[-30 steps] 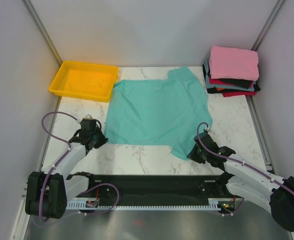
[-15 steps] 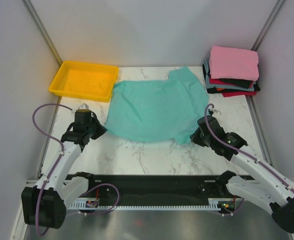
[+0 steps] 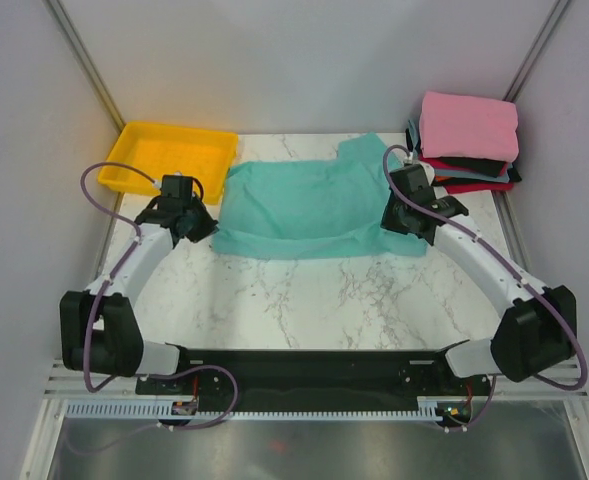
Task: Fold and stack the t-shirts
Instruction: Fold the tshirt
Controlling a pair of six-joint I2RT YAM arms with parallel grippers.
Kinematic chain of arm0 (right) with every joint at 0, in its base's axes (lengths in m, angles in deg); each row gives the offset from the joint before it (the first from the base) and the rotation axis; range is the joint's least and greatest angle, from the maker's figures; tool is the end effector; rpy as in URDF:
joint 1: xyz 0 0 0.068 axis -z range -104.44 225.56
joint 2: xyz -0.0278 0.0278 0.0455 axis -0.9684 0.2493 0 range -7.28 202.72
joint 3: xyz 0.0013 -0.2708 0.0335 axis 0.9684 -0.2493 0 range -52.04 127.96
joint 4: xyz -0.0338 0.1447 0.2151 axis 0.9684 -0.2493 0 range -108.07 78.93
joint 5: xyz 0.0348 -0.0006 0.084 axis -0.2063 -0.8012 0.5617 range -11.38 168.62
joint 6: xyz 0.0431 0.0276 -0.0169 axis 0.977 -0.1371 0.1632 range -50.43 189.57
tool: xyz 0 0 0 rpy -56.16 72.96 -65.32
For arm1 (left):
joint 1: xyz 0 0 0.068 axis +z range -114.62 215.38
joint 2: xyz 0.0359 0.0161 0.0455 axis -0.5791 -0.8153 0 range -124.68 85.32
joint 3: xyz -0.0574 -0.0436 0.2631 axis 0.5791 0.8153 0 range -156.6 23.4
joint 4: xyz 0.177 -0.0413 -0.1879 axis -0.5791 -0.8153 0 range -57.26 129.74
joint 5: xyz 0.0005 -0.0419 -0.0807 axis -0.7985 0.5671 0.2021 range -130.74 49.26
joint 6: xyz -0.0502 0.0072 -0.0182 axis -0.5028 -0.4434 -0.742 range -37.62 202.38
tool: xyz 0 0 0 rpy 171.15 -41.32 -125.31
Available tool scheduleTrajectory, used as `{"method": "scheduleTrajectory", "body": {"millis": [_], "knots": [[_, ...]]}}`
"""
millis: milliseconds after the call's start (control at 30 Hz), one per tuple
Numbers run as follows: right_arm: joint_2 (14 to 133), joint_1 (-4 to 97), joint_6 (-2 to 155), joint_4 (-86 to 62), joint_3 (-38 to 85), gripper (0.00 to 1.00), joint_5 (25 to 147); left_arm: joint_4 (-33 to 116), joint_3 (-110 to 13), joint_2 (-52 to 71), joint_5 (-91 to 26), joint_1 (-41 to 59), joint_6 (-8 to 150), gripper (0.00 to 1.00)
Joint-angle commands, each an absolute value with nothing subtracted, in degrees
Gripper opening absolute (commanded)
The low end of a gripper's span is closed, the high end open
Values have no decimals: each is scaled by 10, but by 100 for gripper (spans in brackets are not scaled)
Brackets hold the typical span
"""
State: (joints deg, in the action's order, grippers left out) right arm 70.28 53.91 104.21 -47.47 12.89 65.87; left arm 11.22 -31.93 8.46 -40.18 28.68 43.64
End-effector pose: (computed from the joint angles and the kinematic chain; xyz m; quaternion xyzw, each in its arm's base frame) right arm 0.2692 0.0985 0.2942 0.1438 0.9206 0.0723 0.3557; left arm 0.2782 -0.0330 0.2524 -0.2578 0.9038 -0.1363 0.3133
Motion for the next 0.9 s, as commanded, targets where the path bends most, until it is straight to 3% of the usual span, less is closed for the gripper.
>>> {"method": "scheduleTrajectory", "body": {"millis": [0,433,533,567,667,800,867], "knots": [[746,554,993,-442,168,0,684,114,-379,46,-423,293,458,2],[933,601,962,-414,291,2,701,100,-514,-158,-428,301,474,2],[1008,618,957,-421,355,37,719,63,-602,-249,-417,310,481,20],[1043,631,957,-427,376,58,717,47,-621,-289,-398,317,489,52],[1088,668,970,-461,473,66,697,19,-682,-307,-385,319,511,75],[1046,685,969,-450,455,68,694,16,-660,-222,-425,314,518,77],[996,684,969,-426,371,68,716,17,-613,-186,-449,313,515,76]]}}
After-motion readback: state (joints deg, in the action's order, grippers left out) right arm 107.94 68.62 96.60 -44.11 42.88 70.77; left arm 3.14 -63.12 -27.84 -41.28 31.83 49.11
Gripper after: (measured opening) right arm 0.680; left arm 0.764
